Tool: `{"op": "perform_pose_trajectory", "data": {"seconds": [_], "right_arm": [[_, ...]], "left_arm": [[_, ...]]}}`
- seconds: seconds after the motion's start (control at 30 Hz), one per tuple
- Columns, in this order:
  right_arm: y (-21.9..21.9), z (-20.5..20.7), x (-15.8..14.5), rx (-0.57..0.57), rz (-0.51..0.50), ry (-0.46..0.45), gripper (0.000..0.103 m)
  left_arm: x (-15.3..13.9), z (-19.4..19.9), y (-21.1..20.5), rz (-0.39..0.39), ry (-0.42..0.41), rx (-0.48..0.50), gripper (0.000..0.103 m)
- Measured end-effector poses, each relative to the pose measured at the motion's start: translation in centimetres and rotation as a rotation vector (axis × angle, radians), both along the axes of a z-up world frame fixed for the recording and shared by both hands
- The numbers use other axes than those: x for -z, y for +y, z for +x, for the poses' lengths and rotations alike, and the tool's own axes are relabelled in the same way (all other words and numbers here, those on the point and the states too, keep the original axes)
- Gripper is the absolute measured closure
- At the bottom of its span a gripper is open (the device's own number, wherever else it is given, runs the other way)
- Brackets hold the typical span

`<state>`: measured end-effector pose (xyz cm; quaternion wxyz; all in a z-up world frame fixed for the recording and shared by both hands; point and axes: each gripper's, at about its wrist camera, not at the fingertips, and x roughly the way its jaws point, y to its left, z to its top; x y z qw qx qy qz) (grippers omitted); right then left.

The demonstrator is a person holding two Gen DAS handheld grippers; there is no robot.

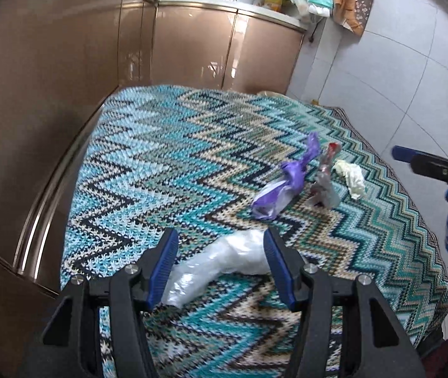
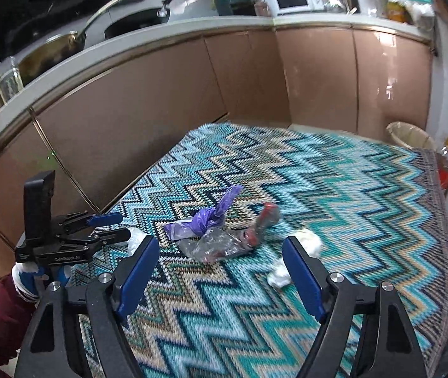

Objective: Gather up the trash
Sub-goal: 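Grasp the clear plastic bag with left tool while right tool grasps red-tipped clear bag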

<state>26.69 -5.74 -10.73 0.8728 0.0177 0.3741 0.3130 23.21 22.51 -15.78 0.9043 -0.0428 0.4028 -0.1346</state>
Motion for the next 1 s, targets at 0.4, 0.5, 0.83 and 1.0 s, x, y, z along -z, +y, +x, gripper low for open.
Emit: {"op": "perform_pose_trajectory", "data": {"seconds": [0.4, 0.5, 0.83, 1.0], "right_arm": [[3.1, 4.2, 4.5, -0.006, -0.058, 0.096, 0.03], [3.1, 4.6, 5.0, -0.003, -0.069, 0.107, 0.032], [3.8, 6.5, 6.7, 0.01, -0.101, 0.141, 0.036], [4.3, 7.3, 7.4, 0.012, -0.128, 0.155, 0.05]], "left_arm": [[1.8, -1.0, -0.1, -0.05, 0.018, 0.037, 0.054], [2.0, -1.5, -0.8, -0.037, 0.013, 0.056, 0.062], [2.2, -1.7, -2.1, 0.003, 0.001, 0.102, 0.07], [2.3, -1.7, -1.9, -0.018, 0.005, 0.103, 0.07]]}}
